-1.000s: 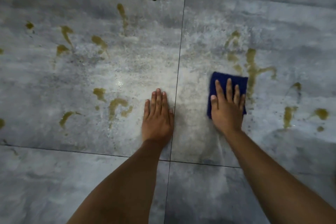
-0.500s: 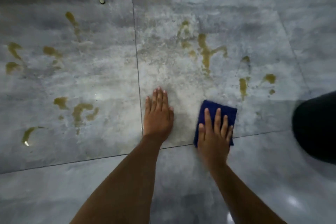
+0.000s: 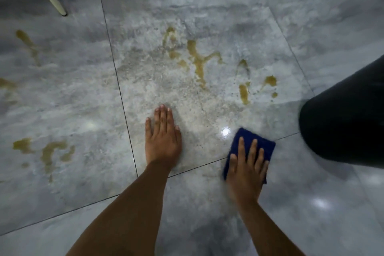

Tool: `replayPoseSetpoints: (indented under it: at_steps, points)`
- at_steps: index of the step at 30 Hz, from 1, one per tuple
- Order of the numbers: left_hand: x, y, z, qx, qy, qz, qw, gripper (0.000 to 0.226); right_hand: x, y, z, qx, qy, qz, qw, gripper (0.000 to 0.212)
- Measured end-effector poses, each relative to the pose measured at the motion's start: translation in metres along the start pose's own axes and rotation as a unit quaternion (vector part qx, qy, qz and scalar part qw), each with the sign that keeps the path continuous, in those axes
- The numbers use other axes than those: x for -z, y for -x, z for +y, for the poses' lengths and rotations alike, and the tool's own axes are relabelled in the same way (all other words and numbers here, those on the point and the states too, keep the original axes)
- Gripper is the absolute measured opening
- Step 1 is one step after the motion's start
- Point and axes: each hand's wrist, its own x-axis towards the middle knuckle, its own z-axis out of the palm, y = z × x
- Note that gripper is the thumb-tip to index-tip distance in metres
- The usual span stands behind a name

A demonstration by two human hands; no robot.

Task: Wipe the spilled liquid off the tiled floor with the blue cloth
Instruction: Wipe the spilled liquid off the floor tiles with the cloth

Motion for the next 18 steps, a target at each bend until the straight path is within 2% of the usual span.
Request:
replayPoseSetpoints:
  at_steps: [2,6,8,11,13,15,18]
  points:
    - [-0.001,0.0,0.002,0.003,-0.01,-0.004,1.0,0.059,-0.007,0.019,-0.018,0.037,-0.003,-0.026,0.999,0.055]
    - [0.001,-0.003,0.007,0.02,-0.024,-0.021,0.999,0.066,-0.001,-0.042,-0.043,0.123,0.025,-0.026,0.992,0.053]
    - [0.004,-0.009,0.012,0.017,-0.027,-0.013,0.999,0.063,0.006,-0.07,-0.027,0.082,0.029,-0.03,0.996,0.054]
    - [0.009,-0.036,0.017,0.018,-0.02,-0.006,1.0,0.063,0.005,-0.053,-0.002,-0.021,0.004,0.008,1.0,0.053]
    - [0.011,-0.056,0.022,0.029,-0.02,-0.009,0.999,0.064,-0.001,-0.028,-0.009,-0.028,0.009,0.012,0.999,0.055]
    - [0.01,-0.068,0.031,0.036,-0.011,-0.019,0.999,0.064,-0.006,-0.028,-0.028,0.02,0.002,-0.012,1.0,0.057]
    - [0.0,-0.068,0.046,0.047,-0.005,-0.023,0.999,0.062,0.001,-0.085,-0.053,0.129,0.014,-0.007,0.992,0.053]
